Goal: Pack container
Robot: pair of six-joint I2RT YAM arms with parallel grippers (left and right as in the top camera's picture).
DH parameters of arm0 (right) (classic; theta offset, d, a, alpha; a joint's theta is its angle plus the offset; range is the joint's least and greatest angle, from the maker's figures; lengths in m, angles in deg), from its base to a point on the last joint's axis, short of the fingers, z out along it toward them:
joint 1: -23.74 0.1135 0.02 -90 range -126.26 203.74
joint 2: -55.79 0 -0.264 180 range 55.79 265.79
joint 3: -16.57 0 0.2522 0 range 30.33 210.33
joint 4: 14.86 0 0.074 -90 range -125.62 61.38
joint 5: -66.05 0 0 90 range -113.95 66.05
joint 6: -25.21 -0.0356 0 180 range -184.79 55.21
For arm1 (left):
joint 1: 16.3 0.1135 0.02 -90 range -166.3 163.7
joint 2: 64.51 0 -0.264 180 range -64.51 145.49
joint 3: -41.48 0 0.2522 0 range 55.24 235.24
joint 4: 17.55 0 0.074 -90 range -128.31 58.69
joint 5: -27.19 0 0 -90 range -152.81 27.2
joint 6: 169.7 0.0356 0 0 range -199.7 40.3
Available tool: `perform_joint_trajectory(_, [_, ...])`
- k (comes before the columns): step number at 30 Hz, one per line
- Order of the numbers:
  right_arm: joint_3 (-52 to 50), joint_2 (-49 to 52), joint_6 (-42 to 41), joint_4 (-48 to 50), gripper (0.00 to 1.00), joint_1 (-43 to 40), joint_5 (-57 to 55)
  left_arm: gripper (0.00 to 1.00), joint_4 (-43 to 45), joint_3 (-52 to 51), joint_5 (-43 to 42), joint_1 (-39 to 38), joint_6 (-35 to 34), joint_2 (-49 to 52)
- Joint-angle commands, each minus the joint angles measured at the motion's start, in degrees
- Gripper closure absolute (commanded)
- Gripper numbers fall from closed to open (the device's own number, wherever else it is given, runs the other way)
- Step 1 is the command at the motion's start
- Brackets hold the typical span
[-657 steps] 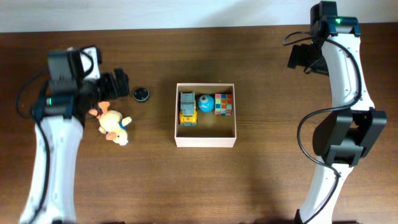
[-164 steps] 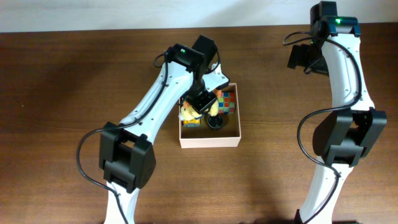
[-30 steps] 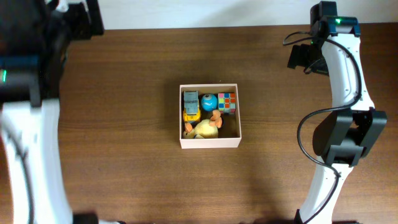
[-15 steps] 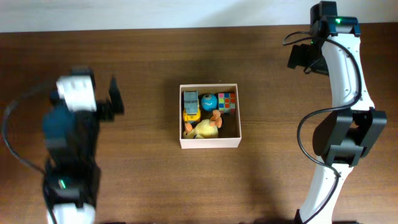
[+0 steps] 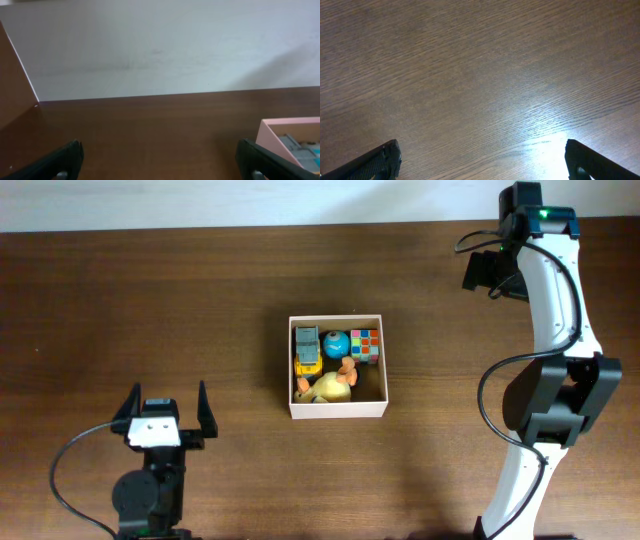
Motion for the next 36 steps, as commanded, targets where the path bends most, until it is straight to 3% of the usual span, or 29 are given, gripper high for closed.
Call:
perform_joint_trajectory(1, [0.0, -1.1, -0.5, 0.2, 0.01, 0.2, -0.7, 0.01, 0.4, -2.5, -0.5, 0.1, 0.9, -2.8])
perform_joint_trajectory(10, [0.0, -1.1, -0.5, 0.2, 0.01, 0.2, -0.7, 0.01, 0.3, -9.7, 0.5, 0.4, 0.9, -11.2])
perform_joint_trajectory(17, [0.0, -1.1, -0.5, 0.2, 0.01, 0.2, -0.7, 0.01, -10.1, -10.1, 0.4, 1.1, 0.9, -17.8])
perform_joint_trajectory(36, [0.0, -1.1, -0.5, 0.2, 0.01, 0.2, -0.7, 0.01, -11.5, -10.1, -0.2, 1.1, 2.0, -17.6])
